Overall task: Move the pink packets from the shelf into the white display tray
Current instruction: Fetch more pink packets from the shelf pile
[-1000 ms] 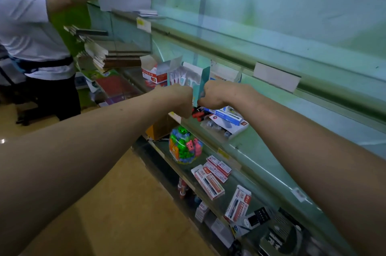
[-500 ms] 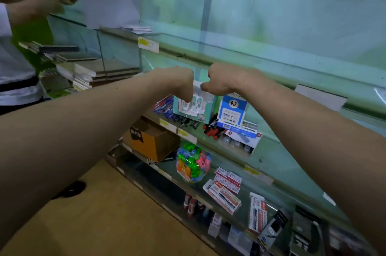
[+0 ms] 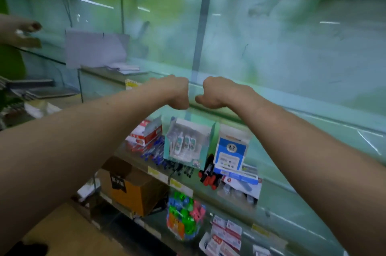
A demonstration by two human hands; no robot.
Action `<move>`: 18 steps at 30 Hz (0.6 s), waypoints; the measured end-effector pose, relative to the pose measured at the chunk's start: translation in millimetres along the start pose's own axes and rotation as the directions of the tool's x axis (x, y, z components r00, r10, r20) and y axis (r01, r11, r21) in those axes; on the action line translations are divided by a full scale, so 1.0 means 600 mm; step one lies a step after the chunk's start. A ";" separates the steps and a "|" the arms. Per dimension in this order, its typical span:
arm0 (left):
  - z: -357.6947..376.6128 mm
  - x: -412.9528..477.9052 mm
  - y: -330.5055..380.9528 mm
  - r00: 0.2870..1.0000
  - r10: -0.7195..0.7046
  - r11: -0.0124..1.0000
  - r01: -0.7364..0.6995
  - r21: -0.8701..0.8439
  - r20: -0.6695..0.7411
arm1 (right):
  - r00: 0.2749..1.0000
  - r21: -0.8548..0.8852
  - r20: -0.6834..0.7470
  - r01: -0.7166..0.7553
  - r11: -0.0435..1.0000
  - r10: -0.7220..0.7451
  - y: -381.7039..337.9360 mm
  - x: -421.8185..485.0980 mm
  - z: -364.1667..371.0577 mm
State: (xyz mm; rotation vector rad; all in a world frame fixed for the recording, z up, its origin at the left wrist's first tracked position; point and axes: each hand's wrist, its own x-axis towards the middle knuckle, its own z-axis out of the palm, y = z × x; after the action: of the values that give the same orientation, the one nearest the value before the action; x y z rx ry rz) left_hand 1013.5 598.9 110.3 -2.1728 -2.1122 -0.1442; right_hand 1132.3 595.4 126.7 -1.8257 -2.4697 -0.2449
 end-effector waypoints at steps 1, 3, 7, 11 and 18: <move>-0.005 0.016 -0.007 1.000 -0.006 1.000 0.006 0.006 -0.011 | 1.000 0.012 -0.008 0.000 1.000 0.001 0.001 0.014 -0.002; -0.015 0.048 -0.018 0.999 -0.019 1.000 0.020 0.019 -0.029 | 1.000 0.026 -0.024 -0.001 1.000 0.001 0.004 0.044 -0.009; -0.021 0.111 -0.030 0.996 -0.060 0.998 0.061 0.018 -0.059 | 1.000 0.024 -0.028 -0.003 1.000 0.003 0.008 0.102 -0.013; -0.019 0.167 -0.034 0.997 -0.053 0.998 0.054 0.011 -0.062 | 0.999 0.009 -0.048 -0.004 1.000 0.005 0.015 0.153 -0.007; -0.019 0.244 -0.028 0.997 -0.030 0.999 0.031 0.016 -0.072 | 0.998 0.007 -0.063 -0.013 1.000 0.014 0.034 0.208 -0.006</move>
State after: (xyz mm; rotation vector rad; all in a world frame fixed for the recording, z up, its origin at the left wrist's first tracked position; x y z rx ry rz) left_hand 1001.0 742.4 142.8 -2.0942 -2.1004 -0.2034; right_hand 1114.4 718.6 150.2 -1.8022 -2.4125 -0.2882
